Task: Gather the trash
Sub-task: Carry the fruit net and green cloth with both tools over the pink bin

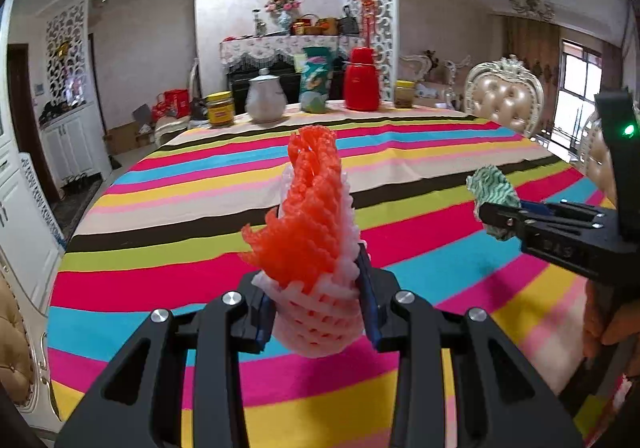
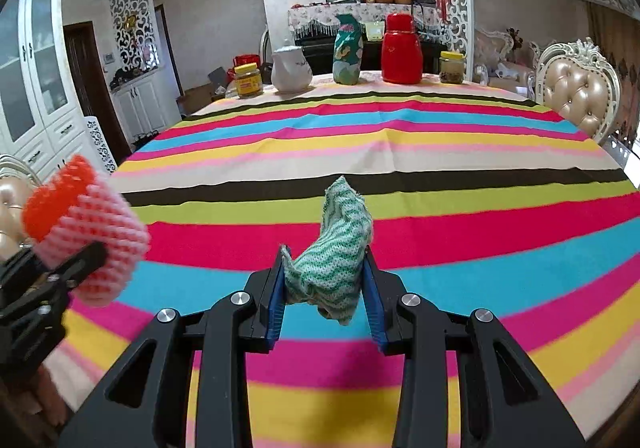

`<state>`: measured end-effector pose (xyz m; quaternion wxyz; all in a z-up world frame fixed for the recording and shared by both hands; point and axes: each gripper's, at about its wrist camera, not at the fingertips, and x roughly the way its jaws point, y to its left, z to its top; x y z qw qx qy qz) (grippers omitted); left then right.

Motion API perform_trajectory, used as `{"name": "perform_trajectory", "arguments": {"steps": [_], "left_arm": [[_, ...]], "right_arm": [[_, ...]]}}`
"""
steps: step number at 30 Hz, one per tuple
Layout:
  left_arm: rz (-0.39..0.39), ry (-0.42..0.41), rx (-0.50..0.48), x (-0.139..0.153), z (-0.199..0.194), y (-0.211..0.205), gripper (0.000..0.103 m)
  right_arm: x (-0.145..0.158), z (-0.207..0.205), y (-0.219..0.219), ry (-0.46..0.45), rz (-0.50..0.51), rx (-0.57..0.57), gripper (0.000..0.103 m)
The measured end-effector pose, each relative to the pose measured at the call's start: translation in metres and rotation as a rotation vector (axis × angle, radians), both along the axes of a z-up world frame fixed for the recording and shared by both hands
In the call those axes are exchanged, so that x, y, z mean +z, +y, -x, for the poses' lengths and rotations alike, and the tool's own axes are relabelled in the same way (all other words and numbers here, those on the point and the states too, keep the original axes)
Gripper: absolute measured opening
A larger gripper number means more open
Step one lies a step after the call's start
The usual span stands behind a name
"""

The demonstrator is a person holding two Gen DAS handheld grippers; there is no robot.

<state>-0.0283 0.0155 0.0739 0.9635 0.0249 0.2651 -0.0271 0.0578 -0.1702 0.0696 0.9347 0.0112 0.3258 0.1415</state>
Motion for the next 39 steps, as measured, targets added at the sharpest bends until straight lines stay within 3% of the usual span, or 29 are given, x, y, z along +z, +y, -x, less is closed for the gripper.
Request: {"name": "perform_trajectory", "arguments": {"steps": [16,39], "left_arm": [[0.02,-0.012,-0.227,0.002,0.056,-0.096,0.035],[0.001,0.028,-0.644,-0.01,0.136,-0.265,0.035]], "right_arm": [[0.024,0.133,-0.098,-0.1,0.005,-0.018,0.036],[0.019,0.3,-0.24,-0.155,0.071,-0.273,0.036]]}}
